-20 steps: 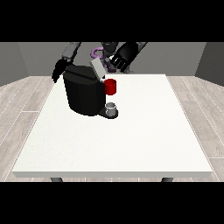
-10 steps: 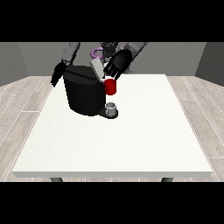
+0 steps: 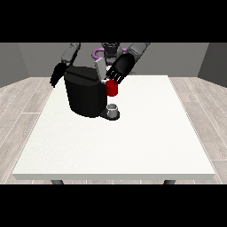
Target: Insert the coffee pod into the coffee machine and close the lid
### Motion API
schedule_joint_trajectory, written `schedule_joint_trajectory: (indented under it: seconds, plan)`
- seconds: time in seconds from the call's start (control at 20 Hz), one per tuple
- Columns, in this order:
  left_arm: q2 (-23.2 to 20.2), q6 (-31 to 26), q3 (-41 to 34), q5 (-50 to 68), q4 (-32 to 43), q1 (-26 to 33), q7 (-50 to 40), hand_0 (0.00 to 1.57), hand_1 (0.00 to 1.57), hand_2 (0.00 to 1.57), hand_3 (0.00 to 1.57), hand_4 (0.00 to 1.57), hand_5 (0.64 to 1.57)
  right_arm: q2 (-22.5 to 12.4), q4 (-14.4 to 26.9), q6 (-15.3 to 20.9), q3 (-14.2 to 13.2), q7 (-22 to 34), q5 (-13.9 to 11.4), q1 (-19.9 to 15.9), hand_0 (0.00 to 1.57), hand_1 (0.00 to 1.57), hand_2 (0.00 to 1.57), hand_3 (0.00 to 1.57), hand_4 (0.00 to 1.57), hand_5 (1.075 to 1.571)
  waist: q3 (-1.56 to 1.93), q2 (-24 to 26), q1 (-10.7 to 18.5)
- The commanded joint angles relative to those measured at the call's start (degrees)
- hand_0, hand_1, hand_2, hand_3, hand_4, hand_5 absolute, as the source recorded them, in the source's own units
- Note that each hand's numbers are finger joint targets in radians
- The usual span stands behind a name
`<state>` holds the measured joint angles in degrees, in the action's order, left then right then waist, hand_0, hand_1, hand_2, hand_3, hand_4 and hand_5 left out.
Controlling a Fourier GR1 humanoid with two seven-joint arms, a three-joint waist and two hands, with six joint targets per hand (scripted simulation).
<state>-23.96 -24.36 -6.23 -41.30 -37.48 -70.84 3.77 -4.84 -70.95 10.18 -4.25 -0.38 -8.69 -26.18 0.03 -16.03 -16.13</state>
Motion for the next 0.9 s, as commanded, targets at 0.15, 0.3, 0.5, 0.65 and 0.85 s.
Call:
schedule_joint_trajectory:
  seconds: [0.15,0.3,0.5,0.65,0.85]
  plan:
    - [-1.45,0.22,-0.30,-0.74,1.07,-1.88,1.30,1.17,1.17,1.23,1.19,0.42,1.571,-0.35,-0.88,-0.81,0.41,-0.15,0.13,-1.23,0.00,0.00,0.00,0.00,0.00,1.571,-0.02,-1.79,-1.50]
    - [-2.13,0.48,-0.52,-0.86,1.11,-1.18,2.07,1.22,1.22,1.26,1.20,0.42,1.571,-0.40,-0.28,-0.91,0.00,-1.39,0.48,0.96,0.00,0.00,0.00,0.00,0.00,1.571,-0.01,-1.45,-1.33]
    - [-1.36,1.86,-0.69,-1.25,0.74,-4.16,1.01,1.20,1.20,1.25,1.20,0.37,1.571,0.39,0.76,1.63,0.22,-1.14,-1.10,-2.35,0.00,0.00,0.00,0.00,0.00,1.571,-0.01,-3.60,-0.69]
    - [-0.86,0.91,-0.05,-1.15,-0.05,-2.95,2.74,1.22,1.22,1.24,1.20,0.36,1.571,0.05,1.91,1.02,-0.75,-3.03,-0.16,-0.13,0.00,0.00,0.00,0.00,0.00,1.571,0.01,-1.71,0.32]
    - [-0.89,5.26,-0.30,-2.48,1.44,-1.41,3.27,1.18,1.18,1.20,1.17,0.35,1.571,1.71,-1.09,1.37,2.39,-0.26,-1.85,0.61,0.00,0.00,0.00,0.00,0.00,1.571,-0.02,-2.02,-1.85]
